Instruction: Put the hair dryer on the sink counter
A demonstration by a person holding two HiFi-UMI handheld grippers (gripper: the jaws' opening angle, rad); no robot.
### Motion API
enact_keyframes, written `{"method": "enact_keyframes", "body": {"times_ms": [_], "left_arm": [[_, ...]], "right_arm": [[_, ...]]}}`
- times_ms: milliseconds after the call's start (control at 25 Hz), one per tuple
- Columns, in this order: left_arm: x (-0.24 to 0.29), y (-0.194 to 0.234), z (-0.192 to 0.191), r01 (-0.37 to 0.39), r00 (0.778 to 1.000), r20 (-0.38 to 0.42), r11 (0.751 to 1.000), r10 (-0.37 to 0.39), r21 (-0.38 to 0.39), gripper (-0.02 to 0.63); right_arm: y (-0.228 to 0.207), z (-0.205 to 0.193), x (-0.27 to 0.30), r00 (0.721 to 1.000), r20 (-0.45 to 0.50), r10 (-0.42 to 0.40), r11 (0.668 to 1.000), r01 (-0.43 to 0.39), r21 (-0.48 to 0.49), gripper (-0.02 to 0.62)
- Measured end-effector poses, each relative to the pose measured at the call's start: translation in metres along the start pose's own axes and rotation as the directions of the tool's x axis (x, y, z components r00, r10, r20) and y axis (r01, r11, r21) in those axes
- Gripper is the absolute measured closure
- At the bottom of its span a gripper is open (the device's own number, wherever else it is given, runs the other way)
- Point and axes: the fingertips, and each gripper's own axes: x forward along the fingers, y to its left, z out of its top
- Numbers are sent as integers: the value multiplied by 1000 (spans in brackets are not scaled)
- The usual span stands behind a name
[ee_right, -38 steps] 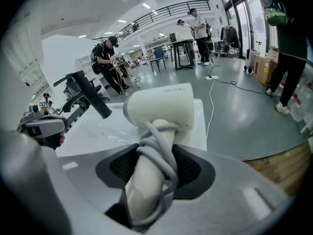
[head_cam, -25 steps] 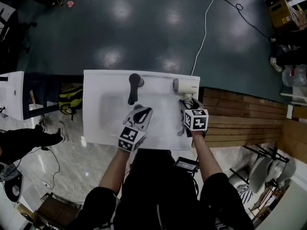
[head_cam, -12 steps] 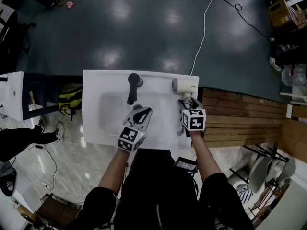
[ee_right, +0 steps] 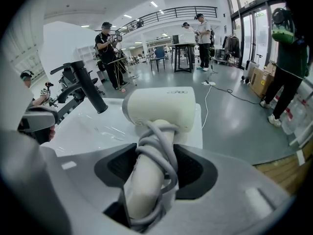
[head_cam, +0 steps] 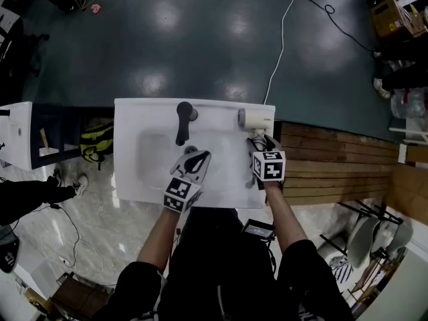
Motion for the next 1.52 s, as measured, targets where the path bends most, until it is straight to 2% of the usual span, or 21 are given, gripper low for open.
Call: {"method": "enact_keyframes", "body": {"times_ms": [1200,1520], "left_arm": [[-7,-18,-1,13,1000,5,1000,-13,3,592],[-15,-15,4,-16,999,36,1000,15,6,592]], "right_arm": [[2,14,-27,998,63,5,1000,-4,-16,365],[3,16,-45,995,102,3,1000,-1,-17,365]]}}
